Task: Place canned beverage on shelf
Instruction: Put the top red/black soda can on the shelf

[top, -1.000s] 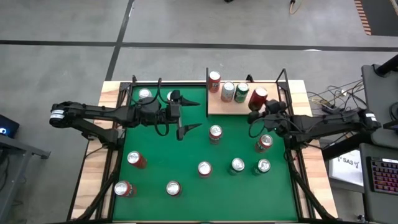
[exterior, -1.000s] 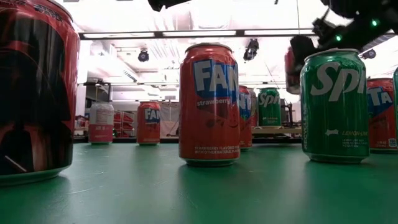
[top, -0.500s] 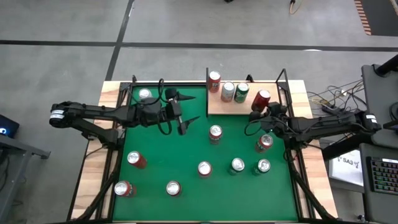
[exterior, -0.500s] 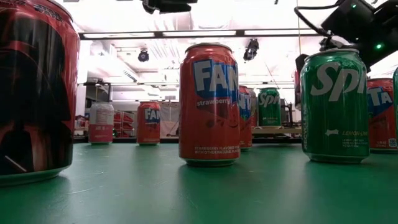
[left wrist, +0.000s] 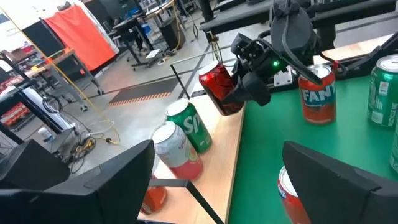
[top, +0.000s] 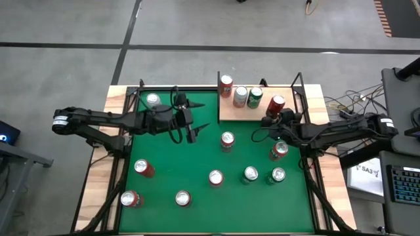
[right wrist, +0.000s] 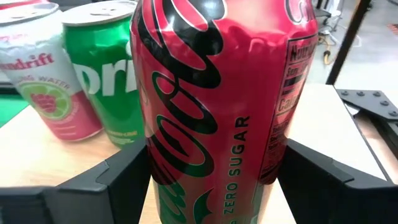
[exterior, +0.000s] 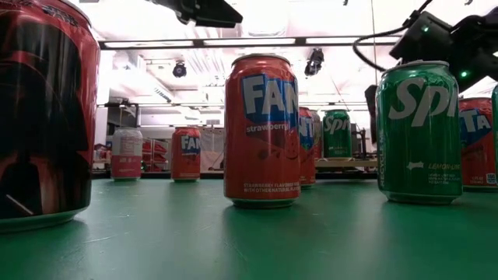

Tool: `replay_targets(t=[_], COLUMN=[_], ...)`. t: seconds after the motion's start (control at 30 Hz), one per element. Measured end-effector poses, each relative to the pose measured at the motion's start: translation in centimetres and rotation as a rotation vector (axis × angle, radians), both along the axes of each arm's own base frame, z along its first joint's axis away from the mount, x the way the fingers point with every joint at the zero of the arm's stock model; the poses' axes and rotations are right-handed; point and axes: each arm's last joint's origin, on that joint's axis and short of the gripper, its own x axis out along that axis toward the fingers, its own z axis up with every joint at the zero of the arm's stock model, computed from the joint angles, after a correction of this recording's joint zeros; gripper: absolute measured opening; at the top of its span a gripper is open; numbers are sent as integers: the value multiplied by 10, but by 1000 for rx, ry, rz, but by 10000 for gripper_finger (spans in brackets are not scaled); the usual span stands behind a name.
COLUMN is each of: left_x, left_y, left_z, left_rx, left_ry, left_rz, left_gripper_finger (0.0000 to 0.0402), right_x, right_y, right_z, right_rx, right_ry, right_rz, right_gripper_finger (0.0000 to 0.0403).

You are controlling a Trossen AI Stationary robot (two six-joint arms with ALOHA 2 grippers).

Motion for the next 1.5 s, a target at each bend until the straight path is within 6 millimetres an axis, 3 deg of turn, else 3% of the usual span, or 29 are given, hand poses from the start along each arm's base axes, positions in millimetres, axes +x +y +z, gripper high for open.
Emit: replay_targets(t=[0.2, 0.57, 0.87, 1.17, 1.5], left_x=[-4, -23, -36, -37, -37], left_y=[0, 0, 0, 0, 0], left_z=[-13, 6, 6, 6, 6], left_rx=[-11, 33, 39, 54, 56], left_ry=[6, -55, -52, -50, -50], left_rz=[3, -2, -2, -5, -6], left_gripper_finger=[318, 310, 310, 310, 310], right_x=[1, 6, 8, 10, 10], right_y=[-2, -3, -4, -4, -4], right_z=[-4, -14, -24, -30, -30], right_rx=[-12, -23, -42, -36, -36], right_ry=[-16, 50, 73, 60, 59], right_rz=[-45, -61, -97, -119, -121], right_gripper_finger=[281, 282, 281, 282, 315])
